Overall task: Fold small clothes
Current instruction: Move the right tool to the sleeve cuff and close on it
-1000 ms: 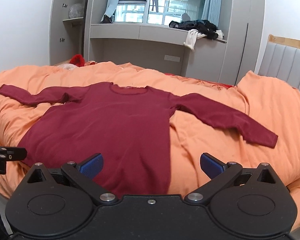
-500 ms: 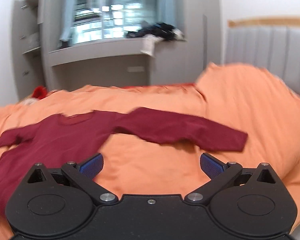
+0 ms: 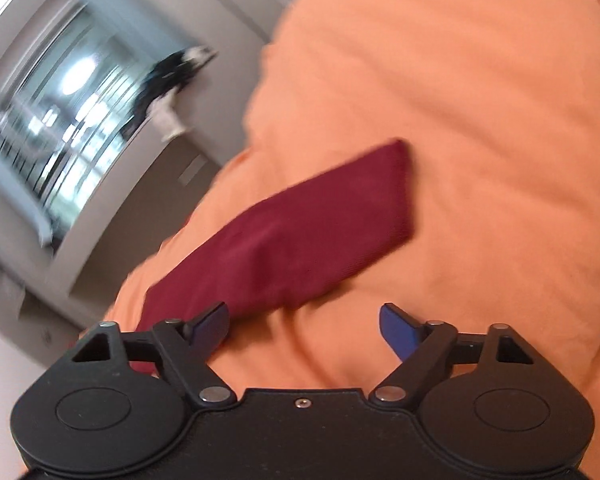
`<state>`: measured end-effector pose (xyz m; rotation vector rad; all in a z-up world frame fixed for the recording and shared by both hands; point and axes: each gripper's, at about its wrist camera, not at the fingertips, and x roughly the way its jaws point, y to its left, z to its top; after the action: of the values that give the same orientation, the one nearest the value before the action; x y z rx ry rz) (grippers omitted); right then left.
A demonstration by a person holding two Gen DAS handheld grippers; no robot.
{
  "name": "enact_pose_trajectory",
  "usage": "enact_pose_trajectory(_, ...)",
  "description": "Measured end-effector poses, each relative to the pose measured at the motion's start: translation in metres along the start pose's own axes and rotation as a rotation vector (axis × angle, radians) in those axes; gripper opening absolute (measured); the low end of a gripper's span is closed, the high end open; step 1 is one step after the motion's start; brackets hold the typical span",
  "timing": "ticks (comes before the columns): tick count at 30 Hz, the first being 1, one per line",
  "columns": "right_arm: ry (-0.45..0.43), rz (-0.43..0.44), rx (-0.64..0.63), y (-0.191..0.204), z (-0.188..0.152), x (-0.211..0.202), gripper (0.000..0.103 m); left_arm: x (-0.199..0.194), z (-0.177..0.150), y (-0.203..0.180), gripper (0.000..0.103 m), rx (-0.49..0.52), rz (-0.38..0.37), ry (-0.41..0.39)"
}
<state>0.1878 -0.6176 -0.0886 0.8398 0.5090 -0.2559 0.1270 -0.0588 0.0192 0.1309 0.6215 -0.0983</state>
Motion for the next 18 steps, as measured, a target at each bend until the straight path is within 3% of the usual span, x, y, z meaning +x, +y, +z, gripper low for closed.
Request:
enact_pose_trajectory(6,-0.097,0.091,0.127,-0.038,0.023,0.029,0.077,0.007,0.002,-0.002,0.103,-0.015,-0.008,0.007)
enact_pose_trajectory(7,-0.103,0.094,0.125,-0.040,0.026,0.035,0.072,0.009,0.002,-0.003,0.103,-0.018,-0.009,0.012)
enact_pose_trajectory(9,-0.124,0.081,0.094,-0.038,0.030,0.042,0.052,0.012,0.003,-0.002,0.103,-0.026,-0.007,0.017)
enact_pose_trajectory(11,-0.129,0.034,0.010,-0.030,0.034,0.043,0.007,0.013,0.004,0.000,0.103,-0.035,-0.001,0.016)
enact_pose_trajectory(15,-0.208,0.007,-0.147,0.006,0.033,0.022,0.006,0.009,0.006,0.003,0.103,-0.048,0.056,0.013)
enact_pose_trajectory(18,-0.235,0.019,-0.280,0.066,0.037,0.011,0.006,0.004,0.008,0.011,0.103,-0.063,0.088,0.024)
